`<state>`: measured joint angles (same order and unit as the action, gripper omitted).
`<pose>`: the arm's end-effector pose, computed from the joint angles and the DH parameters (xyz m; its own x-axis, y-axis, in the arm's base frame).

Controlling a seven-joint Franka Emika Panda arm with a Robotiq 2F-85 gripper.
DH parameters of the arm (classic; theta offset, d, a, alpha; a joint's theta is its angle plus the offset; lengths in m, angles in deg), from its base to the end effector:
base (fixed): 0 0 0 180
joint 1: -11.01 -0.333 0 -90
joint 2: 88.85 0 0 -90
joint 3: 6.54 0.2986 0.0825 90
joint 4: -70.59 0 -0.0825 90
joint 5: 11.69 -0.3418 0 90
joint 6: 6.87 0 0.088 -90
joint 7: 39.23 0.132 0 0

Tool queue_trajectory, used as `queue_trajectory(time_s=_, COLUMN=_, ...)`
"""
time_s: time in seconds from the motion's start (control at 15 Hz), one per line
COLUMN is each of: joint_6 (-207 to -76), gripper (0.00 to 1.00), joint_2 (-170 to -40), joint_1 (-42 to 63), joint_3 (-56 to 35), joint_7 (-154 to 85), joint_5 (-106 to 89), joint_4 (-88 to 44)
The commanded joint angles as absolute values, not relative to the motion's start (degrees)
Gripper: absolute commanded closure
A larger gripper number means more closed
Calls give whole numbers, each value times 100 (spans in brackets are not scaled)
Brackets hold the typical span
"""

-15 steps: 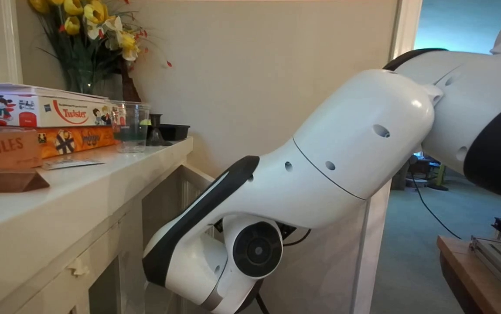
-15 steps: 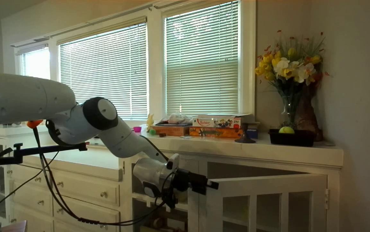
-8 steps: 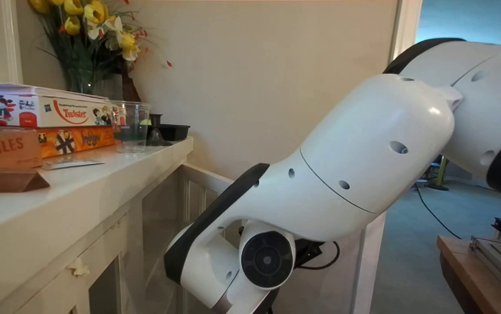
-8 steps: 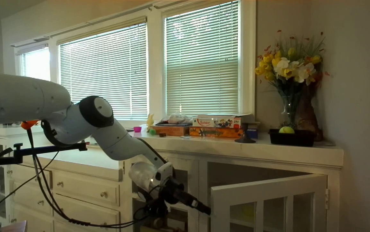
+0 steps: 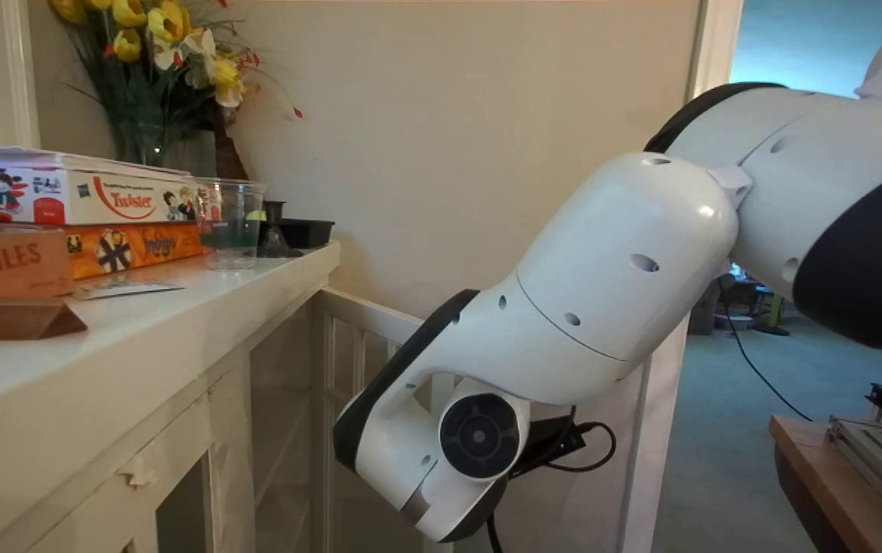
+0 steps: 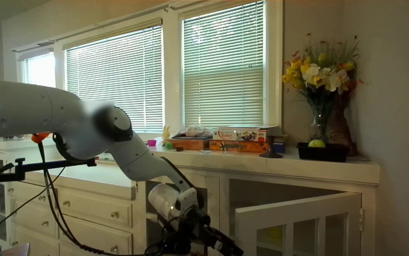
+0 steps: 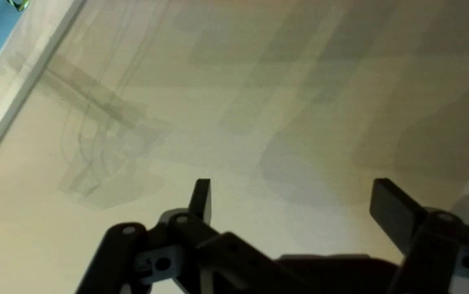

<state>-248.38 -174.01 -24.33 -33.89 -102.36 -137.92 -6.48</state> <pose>0.4872 -0.0209 0.0642 0.5650 -0.0701 0.8221 -0.7987 -0.2965 0.5237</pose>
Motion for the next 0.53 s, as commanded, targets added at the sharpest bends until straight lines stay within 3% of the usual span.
queue_trajectory(time_s=0.0, joint_6=-24950, gripper=0, joint_2=-17398, joint_1=-2276, joint_3=-2916, joint_7=-10076, joint_5=-13561, joint_4=-410)
queue_trajectory(time_s=0.47, joint_6=-24876, gripper=0, joint_2=-17398, joint_1=-3584, joint_3=-3062, joint_7=-10560, joint_5=-13817, joint_4=-520)
